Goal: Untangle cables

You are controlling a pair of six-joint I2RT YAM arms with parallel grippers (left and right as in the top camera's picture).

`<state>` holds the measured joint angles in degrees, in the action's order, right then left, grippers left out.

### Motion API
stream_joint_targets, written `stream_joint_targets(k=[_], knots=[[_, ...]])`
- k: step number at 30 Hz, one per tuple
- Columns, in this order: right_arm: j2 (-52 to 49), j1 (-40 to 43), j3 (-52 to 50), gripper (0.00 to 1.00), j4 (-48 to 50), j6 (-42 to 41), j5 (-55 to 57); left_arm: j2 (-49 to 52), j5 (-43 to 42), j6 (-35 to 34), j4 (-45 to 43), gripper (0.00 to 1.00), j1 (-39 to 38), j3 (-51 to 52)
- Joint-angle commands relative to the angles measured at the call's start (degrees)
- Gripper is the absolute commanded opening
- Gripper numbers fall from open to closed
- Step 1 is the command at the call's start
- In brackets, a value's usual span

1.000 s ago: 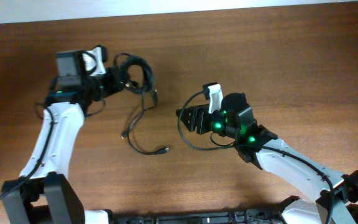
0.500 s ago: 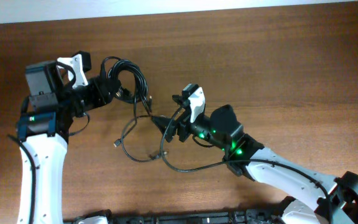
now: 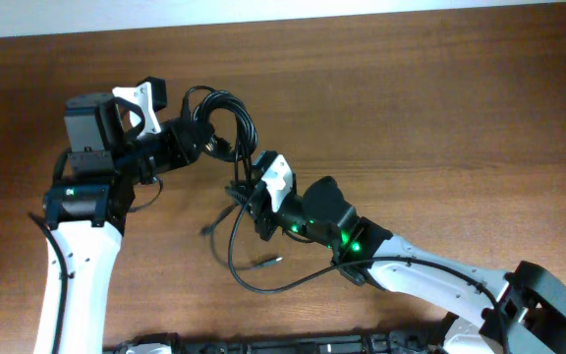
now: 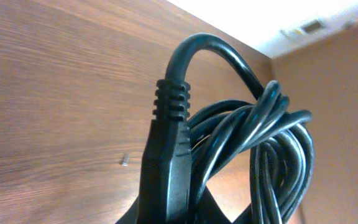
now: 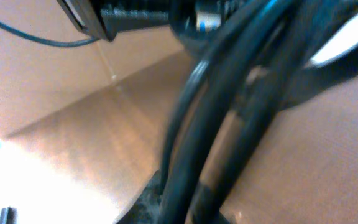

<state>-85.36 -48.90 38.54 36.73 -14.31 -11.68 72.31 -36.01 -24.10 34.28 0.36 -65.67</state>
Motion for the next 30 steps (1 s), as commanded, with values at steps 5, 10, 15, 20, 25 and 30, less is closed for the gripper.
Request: stream_joint_targets(k=[5, 10, 15, 20, 25, 30], knots=[[1.01, -0.46, 0.79, 0.04, -1.60, -11.39, -17.38, -1.09, 15.74, 0.17, -0.59, 0.00, 0.00, -0.81], [2.75, 3.45, 0.81, 0.04, 12.68, -21.81, -20.94, -1.07, 15.93, 4.57, 1.44, 0.00, 0.00, -0.81], [2.73, 11.47, 0.81, 0.04, 23.67, -32.94, -19.65, -1.05, 15.78, 4.68, 2.58, 0.00, 0.00, -0.81], [2.71, 14.91, 0.81, 0.04, 24.98, -45.70, -8.28, -1.03, 14.51, 6.08, 2.91, 0.00, -2.19, -0.79], [2.71, 15.13, 0.81, 0.04, 30.82, -46.05, -5.33, -0.33, 14.84, 6.21, 3.08, 0.00, -5.20, -0.70], [2.60, 15.06, 3.30, 0.04, 26.49, -25.90, -1.57, 3.26, 14.62, 4.66, 2.93, 0.00, -10.49, -0.70]])
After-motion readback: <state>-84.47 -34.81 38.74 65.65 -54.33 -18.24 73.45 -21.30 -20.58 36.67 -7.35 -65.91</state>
